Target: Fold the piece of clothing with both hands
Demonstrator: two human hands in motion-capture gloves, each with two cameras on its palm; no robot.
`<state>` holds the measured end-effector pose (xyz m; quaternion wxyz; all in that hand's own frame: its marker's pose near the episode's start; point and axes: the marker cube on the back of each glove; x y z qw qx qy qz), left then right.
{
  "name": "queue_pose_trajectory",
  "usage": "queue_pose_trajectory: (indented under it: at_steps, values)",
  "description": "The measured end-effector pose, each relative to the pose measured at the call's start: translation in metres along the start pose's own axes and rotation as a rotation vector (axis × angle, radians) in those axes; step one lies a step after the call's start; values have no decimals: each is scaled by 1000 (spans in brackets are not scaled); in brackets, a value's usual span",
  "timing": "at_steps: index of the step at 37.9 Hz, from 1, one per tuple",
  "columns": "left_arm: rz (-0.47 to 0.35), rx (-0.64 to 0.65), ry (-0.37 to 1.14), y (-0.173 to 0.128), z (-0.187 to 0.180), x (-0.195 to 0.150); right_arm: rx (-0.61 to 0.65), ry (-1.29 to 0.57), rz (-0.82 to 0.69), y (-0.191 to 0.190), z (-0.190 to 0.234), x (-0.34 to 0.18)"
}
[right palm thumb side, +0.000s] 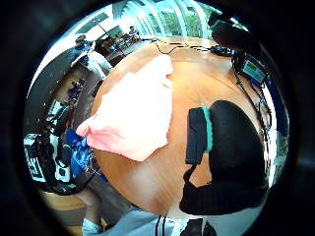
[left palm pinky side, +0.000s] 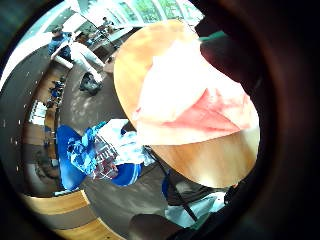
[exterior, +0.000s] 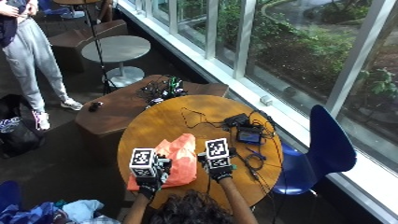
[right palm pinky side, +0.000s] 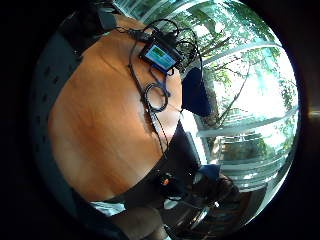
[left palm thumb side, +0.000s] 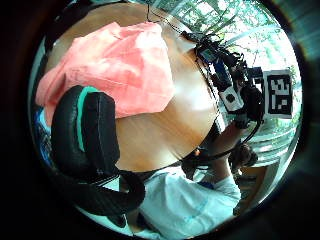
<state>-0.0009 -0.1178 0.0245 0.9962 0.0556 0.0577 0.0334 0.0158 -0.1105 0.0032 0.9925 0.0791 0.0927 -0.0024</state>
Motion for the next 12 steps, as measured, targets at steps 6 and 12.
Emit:
queue_pose_trajectory:
  at_steps: [6, 12]
  values:
    - [21, 13, 25, 3, 3, 7, 20, -20, 0, 4, -6, -6]
    - [-7, 1, 14, 14, 0, 4, 85, -38, 22, 5, -12, -6]
